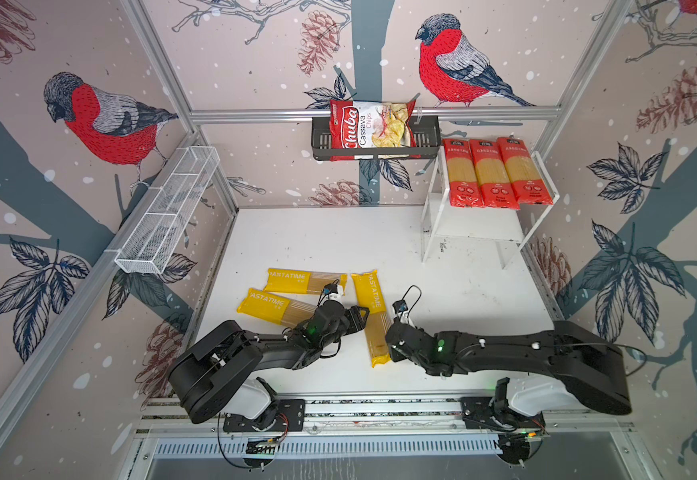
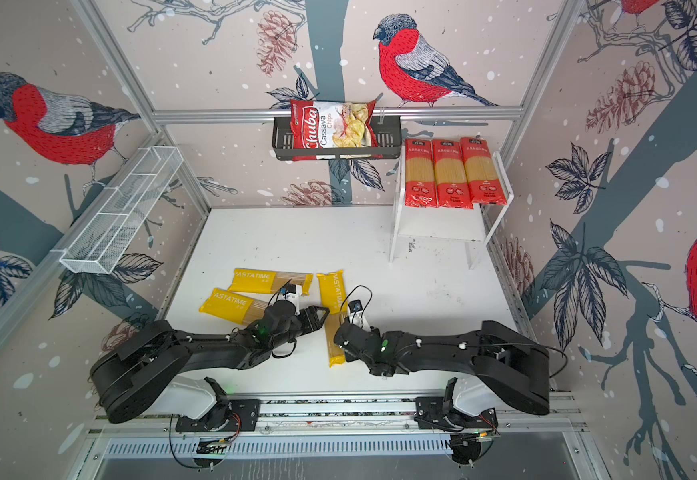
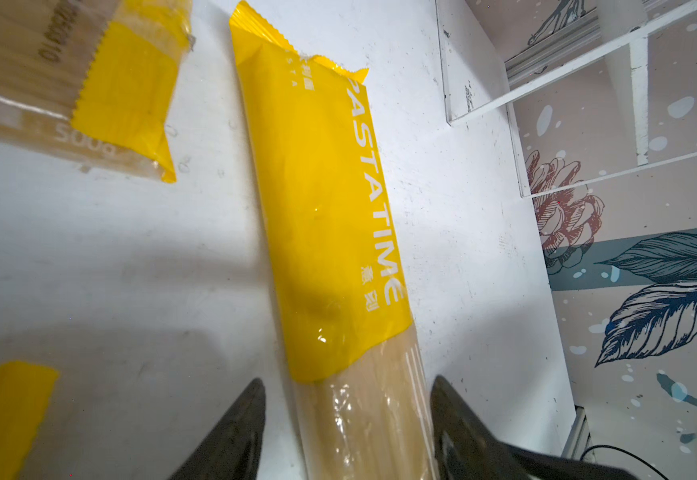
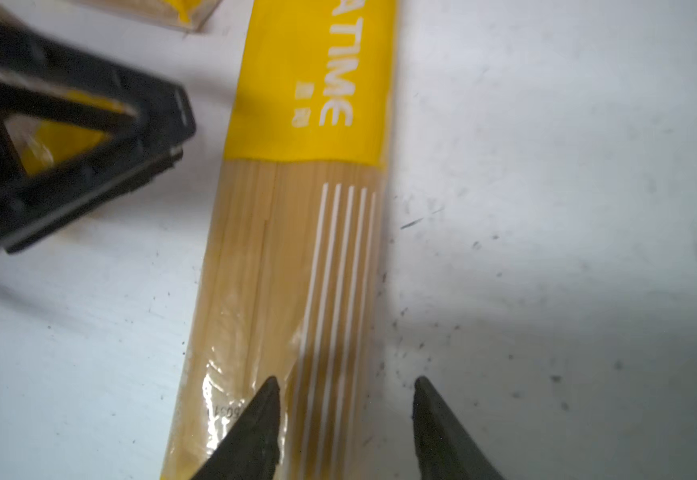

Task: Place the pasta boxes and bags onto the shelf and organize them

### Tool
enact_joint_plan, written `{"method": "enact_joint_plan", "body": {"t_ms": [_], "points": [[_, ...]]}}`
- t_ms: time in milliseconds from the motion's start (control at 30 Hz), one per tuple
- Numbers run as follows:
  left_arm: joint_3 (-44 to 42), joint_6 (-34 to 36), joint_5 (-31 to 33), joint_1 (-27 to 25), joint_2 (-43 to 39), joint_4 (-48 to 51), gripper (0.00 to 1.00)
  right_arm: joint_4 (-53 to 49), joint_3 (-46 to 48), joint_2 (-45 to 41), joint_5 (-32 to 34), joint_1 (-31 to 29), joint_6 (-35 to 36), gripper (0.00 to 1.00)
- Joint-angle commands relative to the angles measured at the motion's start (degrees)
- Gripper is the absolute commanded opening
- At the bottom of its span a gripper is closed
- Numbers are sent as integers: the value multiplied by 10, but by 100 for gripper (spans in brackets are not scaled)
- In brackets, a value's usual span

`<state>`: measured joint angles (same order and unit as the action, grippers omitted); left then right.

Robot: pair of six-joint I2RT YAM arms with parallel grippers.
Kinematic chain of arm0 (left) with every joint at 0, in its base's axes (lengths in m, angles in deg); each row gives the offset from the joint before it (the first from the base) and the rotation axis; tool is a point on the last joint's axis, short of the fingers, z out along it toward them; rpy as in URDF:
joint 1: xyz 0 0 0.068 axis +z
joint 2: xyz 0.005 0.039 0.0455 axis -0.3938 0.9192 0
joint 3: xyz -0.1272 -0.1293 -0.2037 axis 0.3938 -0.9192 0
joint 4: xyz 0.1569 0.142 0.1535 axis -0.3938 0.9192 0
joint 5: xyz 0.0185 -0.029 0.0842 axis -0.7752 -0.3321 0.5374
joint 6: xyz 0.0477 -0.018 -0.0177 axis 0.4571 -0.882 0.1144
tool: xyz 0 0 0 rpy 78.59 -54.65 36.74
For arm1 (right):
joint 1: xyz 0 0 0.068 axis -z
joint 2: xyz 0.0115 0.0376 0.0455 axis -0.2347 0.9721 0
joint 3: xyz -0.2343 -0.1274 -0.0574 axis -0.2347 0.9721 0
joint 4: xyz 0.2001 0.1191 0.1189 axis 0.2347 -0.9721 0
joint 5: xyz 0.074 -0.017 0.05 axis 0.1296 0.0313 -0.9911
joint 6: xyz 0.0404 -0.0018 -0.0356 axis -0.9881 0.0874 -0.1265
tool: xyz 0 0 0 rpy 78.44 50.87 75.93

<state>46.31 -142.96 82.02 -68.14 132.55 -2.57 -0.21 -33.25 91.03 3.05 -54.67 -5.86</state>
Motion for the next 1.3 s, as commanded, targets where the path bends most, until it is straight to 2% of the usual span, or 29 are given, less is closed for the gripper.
{"method": "enact_joint_plan", "body": {"t_ms": [0,167,300,533,733,1033,1267], "points": [[3,13,10,-6,-4,9,62,6,16,-40,-43,48,-2,54],[2,5,38,-30,-16,19,62,90,84,-84,-163,179,-61,56],[6,-1,49,-42,-16,25,62,108,98,-102,-186,224,-62,59],[18,-5,38,-43,2,7,63,141,105,-89,-189,226,-72,64],[19,-3,37,-43,10,1,62,191,105,-40,-220,221,-93,64],[-8,-19,39,-47,4,-21,62,213,69,41,-227,179,-99,61],[-12,-29,30,-59,28,-46,62,241,42,100,-255,152,-99,60]]}}
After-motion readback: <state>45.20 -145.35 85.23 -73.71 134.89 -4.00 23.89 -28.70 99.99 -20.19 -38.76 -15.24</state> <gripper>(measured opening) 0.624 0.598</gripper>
